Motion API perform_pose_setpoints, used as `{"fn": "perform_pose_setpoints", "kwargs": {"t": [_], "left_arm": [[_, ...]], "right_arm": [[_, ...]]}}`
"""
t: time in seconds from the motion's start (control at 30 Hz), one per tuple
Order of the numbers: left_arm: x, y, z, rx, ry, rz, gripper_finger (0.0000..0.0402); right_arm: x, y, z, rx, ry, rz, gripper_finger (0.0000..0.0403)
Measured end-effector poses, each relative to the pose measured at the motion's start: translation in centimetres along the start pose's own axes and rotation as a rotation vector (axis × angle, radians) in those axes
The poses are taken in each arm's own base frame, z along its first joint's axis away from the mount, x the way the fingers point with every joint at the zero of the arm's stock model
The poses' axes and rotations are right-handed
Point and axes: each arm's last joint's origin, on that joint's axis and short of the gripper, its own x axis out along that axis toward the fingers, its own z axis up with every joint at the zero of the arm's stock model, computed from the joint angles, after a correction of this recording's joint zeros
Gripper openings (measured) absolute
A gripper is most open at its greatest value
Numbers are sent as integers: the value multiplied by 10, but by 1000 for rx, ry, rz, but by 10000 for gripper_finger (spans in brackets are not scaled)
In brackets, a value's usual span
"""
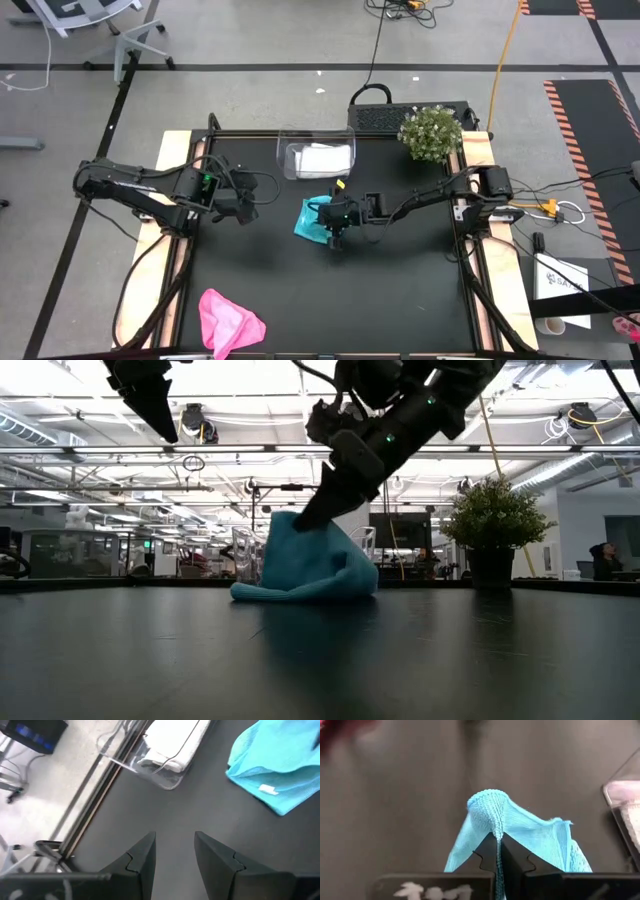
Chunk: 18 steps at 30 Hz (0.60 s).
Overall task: Fold microfiber towels
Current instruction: Fold the blue microfiber towel
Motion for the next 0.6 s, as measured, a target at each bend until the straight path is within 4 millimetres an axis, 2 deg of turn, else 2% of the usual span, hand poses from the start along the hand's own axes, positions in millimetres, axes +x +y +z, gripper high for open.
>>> {"fn": "perform_pose_setpoints", "kwargs": {"t": [0.13,0.37,0.6], "left_arm": [[3,-5,4,-68,-46,-42,136],[24,-22,2,-58,-122,-125,136],[38,-22,-4,-94,-76,-144,136]], "right_arm": [[5,1,-5,5,26,6,1],[9,6,-15,61,36,143,6],[9,9,-22,111,60,191,52]]}}
